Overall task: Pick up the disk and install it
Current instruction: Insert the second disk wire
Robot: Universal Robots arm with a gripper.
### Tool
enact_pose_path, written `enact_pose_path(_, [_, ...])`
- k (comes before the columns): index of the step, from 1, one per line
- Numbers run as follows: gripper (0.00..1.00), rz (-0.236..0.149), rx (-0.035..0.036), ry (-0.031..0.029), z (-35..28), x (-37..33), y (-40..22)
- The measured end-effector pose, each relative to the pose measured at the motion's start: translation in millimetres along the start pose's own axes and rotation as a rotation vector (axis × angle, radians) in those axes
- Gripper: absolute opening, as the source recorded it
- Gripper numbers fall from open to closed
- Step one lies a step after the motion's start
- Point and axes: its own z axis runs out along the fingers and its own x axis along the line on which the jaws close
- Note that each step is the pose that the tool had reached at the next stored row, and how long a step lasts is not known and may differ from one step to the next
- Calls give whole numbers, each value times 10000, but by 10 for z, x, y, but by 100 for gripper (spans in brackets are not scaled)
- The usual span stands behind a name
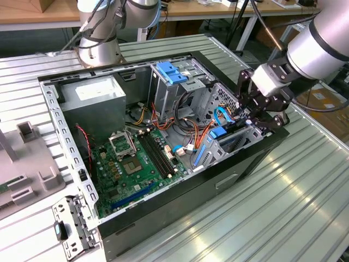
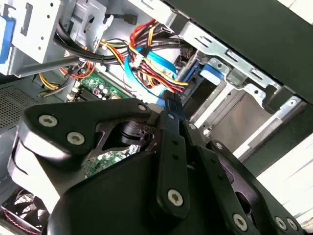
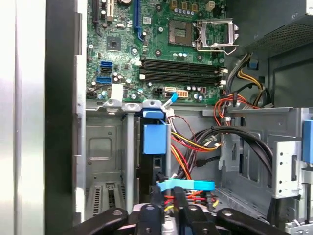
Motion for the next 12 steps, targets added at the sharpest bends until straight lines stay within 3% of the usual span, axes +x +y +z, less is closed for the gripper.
enact_pose_path(1, [11,1,-8,-19,19,-34,0])
enact_pose_path(4, [11,5,-29,-12,28,0,-2])
enact_pose_path(5, [11,6,-32,44,30,0,-2])
enact_pose_path(6, [11,6,-35,155,33,2,-2])
enact_pose_path(9, [11,6,-39,574,41,-3,-2])
enact_pose_path(10, [11,6,-39,627,44,-6,-2])
enact_pose_path(12, [11,4,-39,653,47,-16,-2])
